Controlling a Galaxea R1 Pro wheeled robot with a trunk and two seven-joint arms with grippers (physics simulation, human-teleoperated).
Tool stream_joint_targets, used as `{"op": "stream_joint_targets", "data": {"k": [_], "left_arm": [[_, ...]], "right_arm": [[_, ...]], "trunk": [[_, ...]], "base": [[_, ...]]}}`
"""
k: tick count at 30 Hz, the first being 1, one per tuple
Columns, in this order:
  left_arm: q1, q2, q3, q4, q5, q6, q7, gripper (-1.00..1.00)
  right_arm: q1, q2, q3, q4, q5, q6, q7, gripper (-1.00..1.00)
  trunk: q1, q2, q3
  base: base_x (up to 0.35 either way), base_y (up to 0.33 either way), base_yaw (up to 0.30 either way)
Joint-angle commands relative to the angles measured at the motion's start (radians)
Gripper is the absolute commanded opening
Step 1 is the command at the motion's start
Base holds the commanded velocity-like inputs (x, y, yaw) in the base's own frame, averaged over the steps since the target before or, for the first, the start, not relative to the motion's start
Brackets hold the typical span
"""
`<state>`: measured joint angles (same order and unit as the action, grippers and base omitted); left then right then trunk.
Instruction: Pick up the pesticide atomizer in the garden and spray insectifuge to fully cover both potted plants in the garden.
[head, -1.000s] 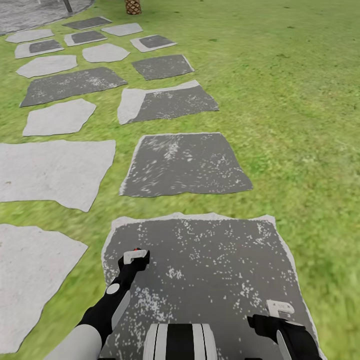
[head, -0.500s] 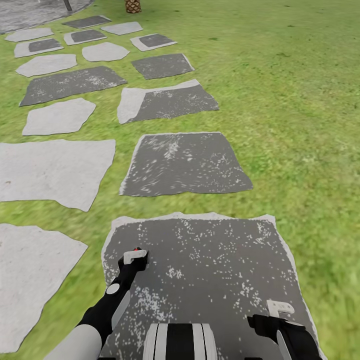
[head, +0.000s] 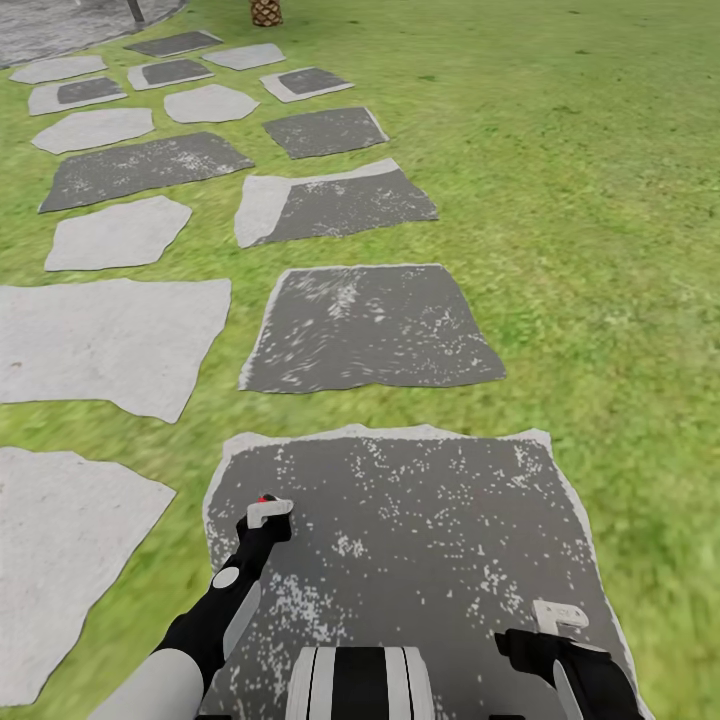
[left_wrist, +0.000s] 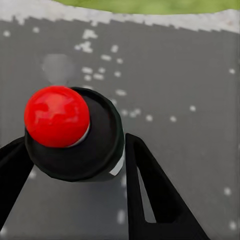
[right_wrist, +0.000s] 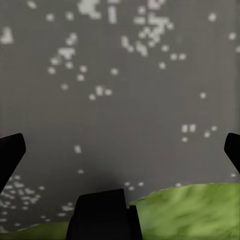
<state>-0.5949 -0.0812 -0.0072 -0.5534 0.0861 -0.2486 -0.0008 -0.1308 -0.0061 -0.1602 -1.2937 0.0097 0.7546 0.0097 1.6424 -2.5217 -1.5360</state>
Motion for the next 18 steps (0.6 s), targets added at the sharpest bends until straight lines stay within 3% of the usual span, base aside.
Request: {"op": "stream_joint_targets", "data": {"k": [1, 18], "left_arm": [[0.000, 0.000, -0.001, 0.001, 0.009, -0.003, 0.000, -1.00], [0.000, 0.000, -0.002, 0.000, 0.009, -0.003, -0.001, -1.00]], "right_arm": [[-0.001, 0.000, 0.000, -0.001, 0.001, 0.005, 0.001, 1.00], [-0.001, 0.000, -0.001, -0.001, 0.001, 0.005, 0.001, 1.00]], "trunk": [[0.000, 0.000, -0.001], [-0.001, 0.000, 0.003]], "base": [[0.000, 0.000, 0.000], [0.000, 0.000, 0.000]]}}
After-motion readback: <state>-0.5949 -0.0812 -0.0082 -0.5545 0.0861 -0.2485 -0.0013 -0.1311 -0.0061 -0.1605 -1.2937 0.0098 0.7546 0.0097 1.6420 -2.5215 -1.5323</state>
